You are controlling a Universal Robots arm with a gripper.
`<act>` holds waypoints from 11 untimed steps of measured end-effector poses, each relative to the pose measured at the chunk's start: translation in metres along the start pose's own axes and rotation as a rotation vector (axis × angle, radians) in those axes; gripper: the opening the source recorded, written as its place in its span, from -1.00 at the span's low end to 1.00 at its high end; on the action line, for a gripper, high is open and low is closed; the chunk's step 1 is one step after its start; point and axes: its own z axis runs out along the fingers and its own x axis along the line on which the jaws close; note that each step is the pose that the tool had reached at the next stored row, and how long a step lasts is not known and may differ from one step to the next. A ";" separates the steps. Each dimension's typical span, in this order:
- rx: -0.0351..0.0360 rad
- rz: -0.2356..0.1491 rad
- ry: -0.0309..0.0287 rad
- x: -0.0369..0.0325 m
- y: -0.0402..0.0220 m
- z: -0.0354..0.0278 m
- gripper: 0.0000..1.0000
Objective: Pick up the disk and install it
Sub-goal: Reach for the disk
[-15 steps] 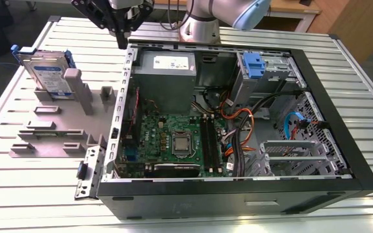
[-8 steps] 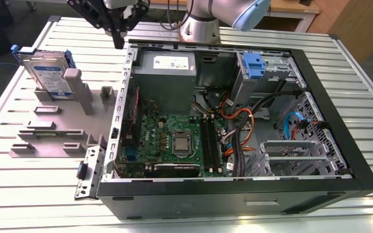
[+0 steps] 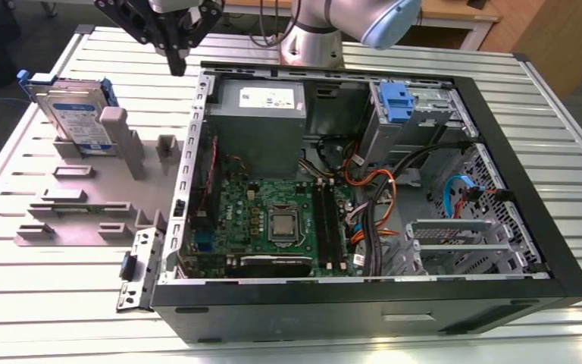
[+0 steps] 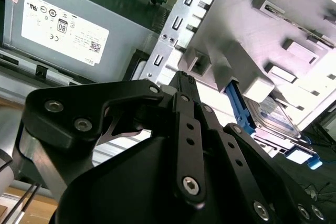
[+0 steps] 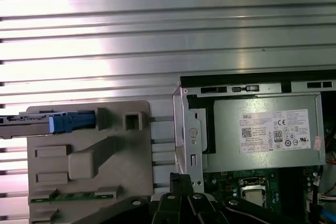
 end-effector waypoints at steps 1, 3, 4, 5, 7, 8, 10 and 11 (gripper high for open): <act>0.0000 0.000 0.0000 0.0016 -0.0001 0.0000 -0.79; 0.0000 0.000 0.0000 0.0044 -0.0002 0.0000 -0.79; 0.0000 0.000 0.0000 0.0058 -0.0002 0.0001 -0.79; 0.0000 0.000 0.0000 0.0071 -0.0003 0.0001 -0.79; 0.0000 0.000 0.0000 0.0095 -0.0004 0.0001 -0.79; 0.0000 0.000 0.0000 0.0108 -0.0005 0.0001 -0.79; 0.0001 0.000 0.0001 0.0130 -0.0006 0.0001 -0.79; 0.0000 0.000 0.0000 0.0142 -0.0006 0.0002 -0.79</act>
